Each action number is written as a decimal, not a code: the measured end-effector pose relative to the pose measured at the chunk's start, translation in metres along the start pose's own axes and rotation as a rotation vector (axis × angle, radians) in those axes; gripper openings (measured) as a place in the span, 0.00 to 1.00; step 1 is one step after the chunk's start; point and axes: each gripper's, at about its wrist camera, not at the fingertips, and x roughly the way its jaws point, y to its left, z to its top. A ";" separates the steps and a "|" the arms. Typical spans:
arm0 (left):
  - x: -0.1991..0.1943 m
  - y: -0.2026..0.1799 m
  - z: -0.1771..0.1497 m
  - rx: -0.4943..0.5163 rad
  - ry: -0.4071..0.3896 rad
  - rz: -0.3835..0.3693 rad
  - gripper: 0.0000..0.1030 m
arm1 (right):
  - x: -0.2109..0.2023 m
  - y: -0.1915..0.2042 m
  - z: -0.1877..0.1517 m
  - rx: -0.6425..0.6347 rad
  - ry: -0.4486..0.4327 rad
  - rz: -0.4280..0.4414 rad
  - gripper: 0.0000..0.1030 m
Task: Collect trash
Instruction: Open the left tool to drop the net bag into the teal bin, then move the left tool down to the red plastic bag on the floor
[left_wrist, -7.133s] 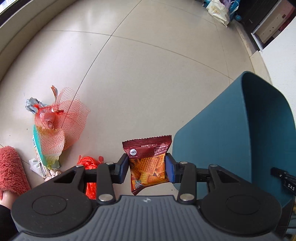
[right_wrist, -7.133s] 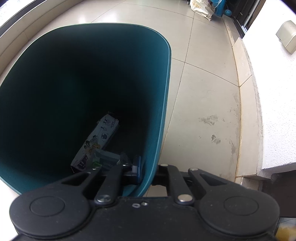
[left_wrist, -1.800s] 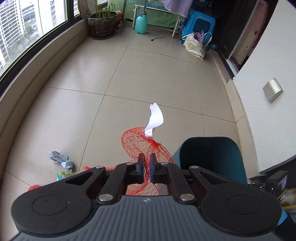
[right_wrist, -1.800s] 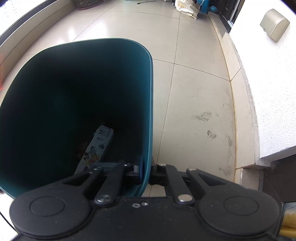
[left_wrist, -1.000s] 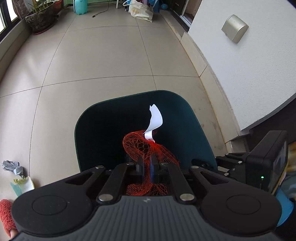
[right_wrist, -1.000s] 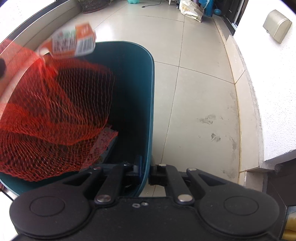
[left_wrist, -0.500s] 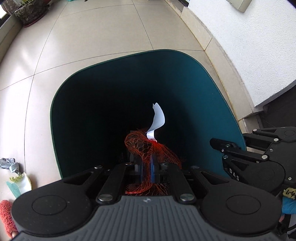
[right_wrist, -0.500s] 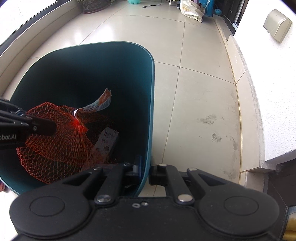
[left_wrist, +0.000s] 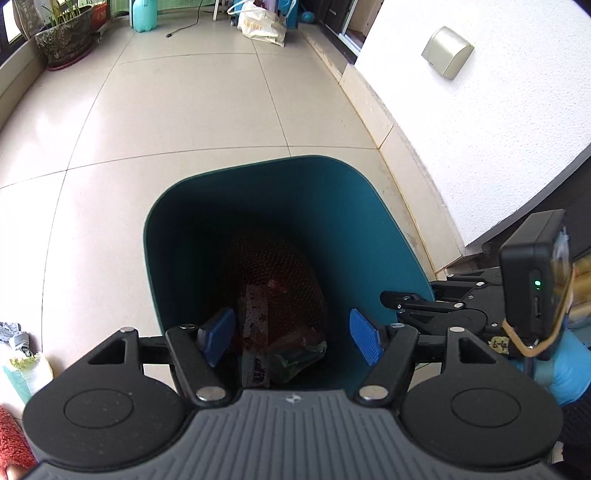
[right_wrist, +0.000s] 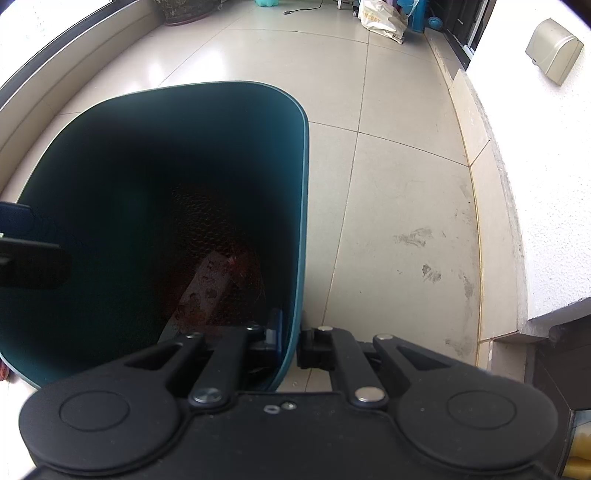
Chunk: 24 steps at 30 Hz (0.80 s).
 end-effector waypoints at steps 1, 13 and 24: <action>-0.007 0.002 -0.002 -0.003 -0.013 -0.001 0.71 | 0.000 0.000 0.000 0.000 0.000 0.000 0.06; -0.076 0.082 -0.044 -0.130 -0.094 0.079 0.77 | -0.004 0.006 0.002 -0.001 0.011 -0.019 0.07; -0.005 0.198 -0.095 -0.327 0.064 0.247 0.81 | -0.004 0.006 0.007 0.008 0.018 -0.019 0.07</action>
